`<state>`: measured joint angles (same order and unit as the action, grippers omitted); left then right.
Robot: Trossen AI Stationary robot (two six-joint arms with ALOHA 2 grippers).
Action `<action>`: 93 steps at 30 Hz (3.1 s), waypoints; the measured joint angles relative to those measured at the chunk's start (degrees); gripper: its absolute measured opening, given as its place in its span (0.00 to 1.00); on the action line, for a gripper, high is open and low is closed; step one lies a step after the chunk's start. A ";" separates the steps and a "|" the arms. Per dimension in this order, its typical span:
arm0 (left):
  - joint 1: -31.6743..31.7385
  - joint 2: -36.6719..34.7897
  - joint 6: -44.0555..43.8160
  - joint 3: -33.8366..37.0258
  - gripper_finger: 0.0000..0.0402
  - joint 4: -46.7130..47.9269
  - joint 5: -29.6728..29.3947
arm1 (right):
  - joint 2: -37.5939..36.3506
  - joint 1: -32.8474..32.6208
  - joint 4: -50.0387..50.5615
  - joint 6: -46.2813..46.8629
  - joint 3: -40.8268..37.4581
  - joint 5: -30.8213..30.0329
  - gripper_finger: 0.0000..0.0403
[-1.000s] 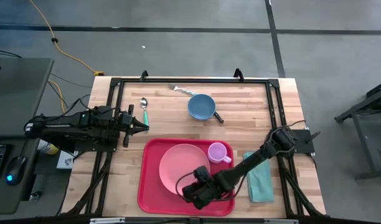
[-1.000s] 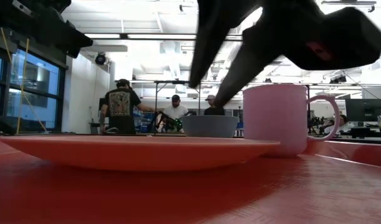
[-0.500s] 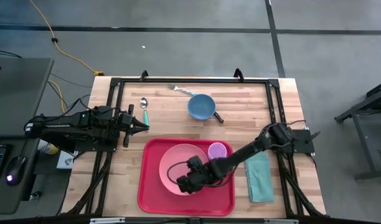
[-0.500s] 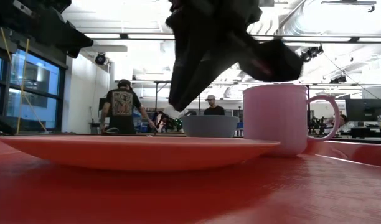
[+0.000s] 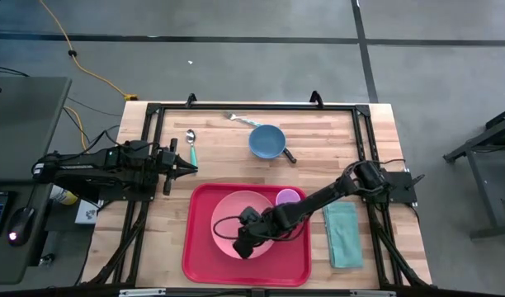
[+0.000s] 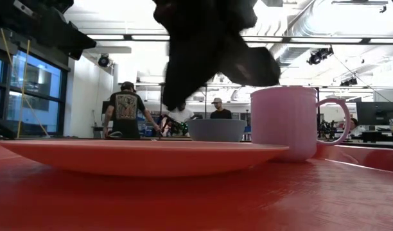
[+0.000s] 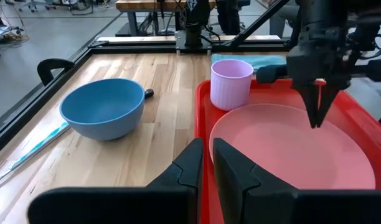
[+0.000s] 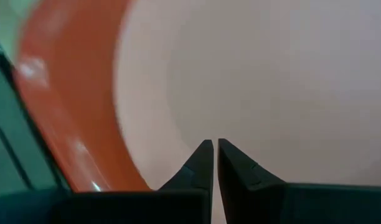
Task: Set up tray
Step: Put the pink plate on the red serving tray to the bottom left of the purple mug, then put the blue bowl on top of the pink plate
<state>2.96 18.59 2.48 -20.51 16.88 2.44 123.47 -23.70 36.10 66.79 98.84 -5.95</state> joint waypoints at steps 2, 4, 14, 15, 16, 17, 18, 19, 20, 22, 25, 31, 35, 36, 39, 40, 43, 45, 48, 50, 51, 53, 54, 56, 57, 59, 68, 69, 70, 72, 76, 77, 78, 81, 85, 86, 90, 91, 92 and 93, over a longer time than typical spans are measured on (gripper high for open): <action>0.00 0.00 0.00 0.00 0.17 0.01 -0.01 | 0.21 -0.23 2.33 -5.78 2.39 0.07 0.00; 0.00 0.01 0.00 0.00 0.17 0.01 -0.02 | 0.13 -0.68 3.16 -12.84 6.24 -2.55 0.00; 0.01 0.02 -0.02 0.00 0.17 0.00 -0.04 | 0.92 4.30 15.94 -20.35 17.60 6.41 0.00; 0.00 0.02 -0.02 0.00 0.17 0.01 -0.03 | 1.91 4.70 15.97 -20.66 17.58 8.72 0.00; 0.01 0.02 -0.02 0.00 0.17 0.00 -0.03 | 2.97 4.97 15.94 -21.43 17.56 10.30 0.00; 0.00 0.02 -0.04 0.00 0.17 0.01 -0.02 | 4.06 5.09 16.00 -22.35 17.47 11.50 0.00; 0.00 0.02 -0.07 0.00 0.17 0.02 -0.02 | 5.13 5.11 16.21 -23.19 17.45 12.56 0.00; 0.02 0.02 -0.09 0.00 0.17 0.00 -0.02 | 6.02 5.11 16.40 -23.71 17.42 13.57 0.00; 0.00 0.02 -0.09 0.00 0.17 0.02 -0.04 | 6.82 5.07 16.65 -24.04 17.45 14.44 0.00; 0.00 0.02 -0.09 0.00 0.17 0.01 -0.04 | 8.22 5.07 17.75 -24.49 17.47 15.62 0.00; 0.00 0.02 -0.09 0.00 0.17 0.02 -0.04 | 10.03 5.07 17.93 -25.07 17.42 16.13 0.00; 0.00 0.02 -0.09 0.00 0.17 0.02 -0.04 | 11.62 5.11 16.89 -25.90 17.47 16.19 0.00; 0.00 0.02 -0.09 0.00 0.17 0.02 -0.04 | 12.43 4.84 15.84 -25.86 17.47 16.55 0.00; 0.02 0.02 -0.07 0.00 0.17 0.02 -0.04 | 12.60 4.62 15.84 -25.84 17.47 16.73 0.00; 0.00 0.02 -0.07 0.00 0.17 0.02 -0.04 | 12.84 3.64 15.78 -25.77 17.47 16.91 0.00; 0.01 0.02 -0.07 0.00 0.17 0.02 -0.04 | 12.82 3.34 15.78 -25.73 17.47 16.93 0.00; 0.00 0.02 0.08 0.00 0.17 0.02 -0.04 | 12.82 2.47 15.87 -25.27 17.47 17.37 0.00; 0.02 0.02 0.21 0.00 0.17 0.02 -0.04 | 12.97 1.90 15.91 -25.26 17.47 17.43 0.00; 0.00 0.02 0.22 0.00 0.17 0.04 -0.04 | 13.61 1.28 15.88 -24.71 17.48 18.03 0.00; 0.02 0.02 0.22 0.00 0.17 0.04 -0.04 | 14.16 1.01 15.53 -24.24 17.47 18.47 0.00; 0.02 0.02 0.22 0.00 0.17 0.04 -0.04 | 14.21 0.82 15.47 -24.18 17.47 18.60 0.00; 0.00 0.02 0.20 0.00 0.17 0.02 -0.04 | 14.60 0.49 15.31 -24.16 17.51 18.45 0.00; 0.00 0.02 0.21 0.00 0.17 0.04 -0.04 | 14.71 0.48 15.27 -24.06 17.51 18.26 0.00; 0.02 0.02 0.20 0.00 0.17 0.02 -0.04 | 14.83 0.49 15.21 -23.74 17.51 17.87 0.00; 0.00 0.02 0.20 0.00 0.17 0.04 -0.04 | 14.85 0.61 15.07 -23.74 17.51 17.85 0.00; 0.02 0.02 0.20 0.00 0.17 0.02 -0.04 | 14.85 0.81 15.03 -23.74 17.51 18.40 0.00; 0.00 0.02 -0.22 0.00 0.17 0.02 0.02 | 14.85 -2.48 16.52 -20.91 17.49 22.71 0.00; 0.00 0.02 -0.22 0.00 0.17 0.02 0.02 | 14.85 -3.07 16.96 -20.40 17.49 23.06 0.00; 0.00 0.02 -0.22 0.00 0.17 0.02 0.03 | 14.85 -3.67 17.50 -19.95 17.49 23.12 0.00; 0.02 0.02 -0.22 0.00 0.17 0.02 0.04 | 14.85 -4.62 18.53 -18.83 17.49 23.47 0.00; 0.01 0.02 -0.22 0.00 0.17 0.02 0.04 | 14.75 -5.92 20.52 -16.73 17.49 23.12 0.00; 0.02 0.02 -0.22 0.00 0.17 0.02 0.07 | 14.71 -5.98 21.23 -16.03 17.49 22.95 0.00; 0.00 0.02 -0.22 0.00 0.17 0.02 0.07 | 14.58 -6.01 22.34 -15.32 17.49 22.81 0.00; 0.01 0.02 -0.23 0.00 0.17 0.01 0.14 | 14.16 -6.03 25.12 -12.93 17.47 21.45 0.00; 0.02 0.02 -1.26 0.00 0.17 0.00 0.18 | 13.30 -6.01 26.14 -11.40 17.34 19.56 0.00; 0.00 0.02 -1.29 0.00 0.17 0.00 0.20 | 13.10 -6.00 26.07 -11.07 17.34 19.09 0.00; 0.00 0.00 -1.30 0.00 0.17 -0.04 0.20 | 11.38 -5.97 25.51 -10.03 17.34 18.02 0.00; 0.02 0.00 -1.31 0.00 0.17 -0.02 0.20 | 11.10 -5.99 25.17 -9.83 17.36 17.42 0.00; 0.02 0.00 -1.31 0.00 0.17 -0.05 0.20 | 10.53 -5.99 24.91 -9.69 17.36 16.73 0.00; 0.01 0.00 -1.30 0.00 0.17 -0.09 0.20 | 10.06 -6.00 24.73 -9.66 17.36 15.83 0.00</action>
<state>2.97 18.59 1.18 -20.51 16.80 2.63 133.54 -29.71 60.83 57.12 116.20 9.88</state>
